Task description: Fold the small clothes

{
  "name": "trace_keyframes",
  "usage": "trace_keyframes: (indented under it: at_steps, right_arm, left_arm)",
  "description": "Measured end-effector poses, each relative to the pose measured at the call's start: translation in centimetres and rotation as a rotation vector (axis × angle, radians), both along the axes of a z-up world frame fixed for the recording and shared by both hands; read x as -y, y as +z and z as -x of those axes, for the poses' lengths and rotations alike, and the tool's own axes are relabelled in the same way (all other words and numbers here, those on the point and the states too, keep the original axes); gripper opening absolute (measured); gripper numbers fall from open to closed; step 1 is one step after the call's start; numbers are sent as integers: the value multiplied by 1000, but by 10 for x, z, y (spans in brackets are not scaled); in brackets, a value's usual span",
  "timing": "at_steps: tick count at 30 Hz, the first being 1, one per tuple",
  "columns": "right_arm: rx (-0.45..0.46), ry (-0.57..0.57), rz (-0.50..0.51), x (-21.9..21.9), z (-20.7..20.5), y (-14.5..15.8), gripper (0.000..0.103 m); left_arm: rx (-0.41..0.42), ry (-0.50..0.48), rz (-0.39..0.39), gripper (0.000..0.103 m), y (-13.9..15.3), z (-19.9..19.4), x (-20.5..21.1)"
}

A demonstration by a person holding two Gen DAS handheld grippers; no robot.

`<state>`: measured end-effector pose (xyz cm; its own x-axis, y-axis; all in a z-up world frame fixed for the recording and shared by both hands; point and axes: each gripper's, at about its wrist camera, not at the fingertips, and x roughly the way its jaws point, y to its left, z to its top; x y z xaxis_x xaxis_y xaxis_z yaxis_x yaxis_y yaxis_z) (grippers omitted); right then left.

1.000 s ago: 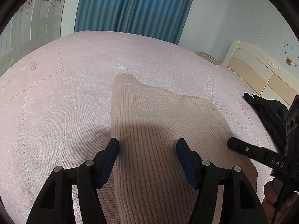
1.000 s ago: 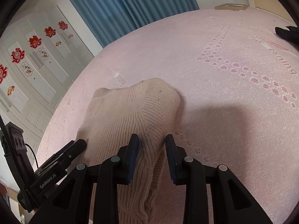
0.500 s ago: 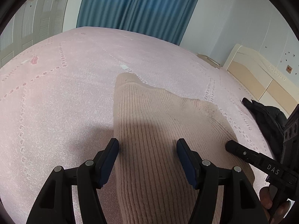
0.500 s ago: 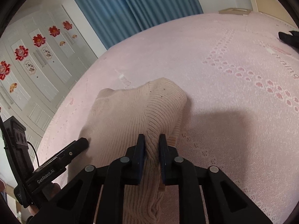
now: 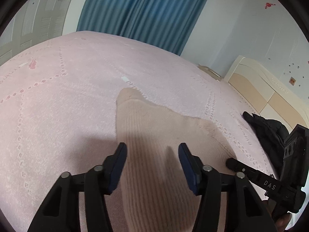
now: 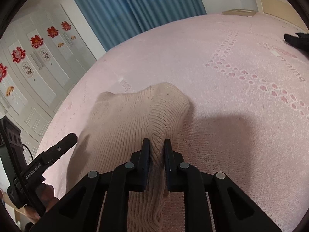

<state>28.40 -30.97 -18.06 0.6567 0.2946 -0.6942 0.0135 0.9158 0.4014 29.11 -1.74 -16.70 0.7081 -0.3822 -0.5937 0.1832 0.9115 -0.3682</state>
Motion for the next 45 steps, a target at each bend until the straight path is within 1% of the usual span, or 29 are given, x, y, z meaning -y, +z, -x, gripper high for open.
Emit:
trace_keyframes:
  at_steps: [5, 8, 10, 12, 14, 17, 22, 23, 25, 27, 29, 31, 33, 34, 35, 40, 42, 45]
  right_arm:
    - [34, -19, 7, 3, 5, 5, 18]
    - [42, -26, 12, 5, 4, 6, 18]
    - [31, -28, 17, 4, 3, 4, 18]
    - [16, -33, 28, 2, 2, 1, 18]
    - [0, -36, 52, 1, -1, -2, 16]
    - [-41, -43, 102, -2, -7, -9, 15]
    - [-49, -48, 98, -1, -7, -10, 16]
    - [-49, -53, 98, 0, -6, -10, 18]
    - [-47, -58, 94, 1, -5, -10, 24]
    - [-46, -65, 82, 4, -3, -8, 28]
    - [-49, -69, 70, 6, -1, -7, 34]
    - [-51, -66, 56, 9, 1, -4, 36]
    - [-47, -56, 30, 12, 6, -1, 42]
    - [-44, -51, 17, 13, 8, 0, 48]
    - [-40, -46, 4, 14, 12, 2, 49]
    - [-17, 7, -17, 12, 35, 9, 49]
    - [-18, 41, -16, 8, 45, 9, 49]
    - [-36, 72, -20, 1, 56, 5, 49]
  left_arm:
    - [8, -25, -21, 34, 0, -6, 6]
    - [-2, -16, -42, 30, -2, -12, 9]
    - [-20, 4, -77, 25, -5, -16, 12]
    - [-25, 23, -111, 16, -6, -18, 13]
    - [-35, 52, -133, 12, -8, -21, 12]
    - [-48, 65, -127, 11, -11, -22, 9]
    - [-39, 61, -149, 13, -8, -18, 11]
    - [-37, 58, -152, 14, -8, -17, 11]
    - [-36, 55, -161, 19, -7, -17, 11]
    - [-40, 64, -170, 40, -6, -15, 9]
    - [-48, 56, -149, 47, -6, -12, 4]
    - [-52, 47, -134, 48, -5, -9, -1]
    - [-49, 42, -133, 53, -4, -3, -5]
    - [-42, 38, -141, 54, -3, 3, -6]
    - [-38, 36, -147, 54, -2, 5, -6]
    - [-20, 23, -188, 56, 2, 35, -12]
    - [-26, 22, -183, 56, 2, 47, -19]
    - [-64, 10, -165, 56, -1, 65, -29]
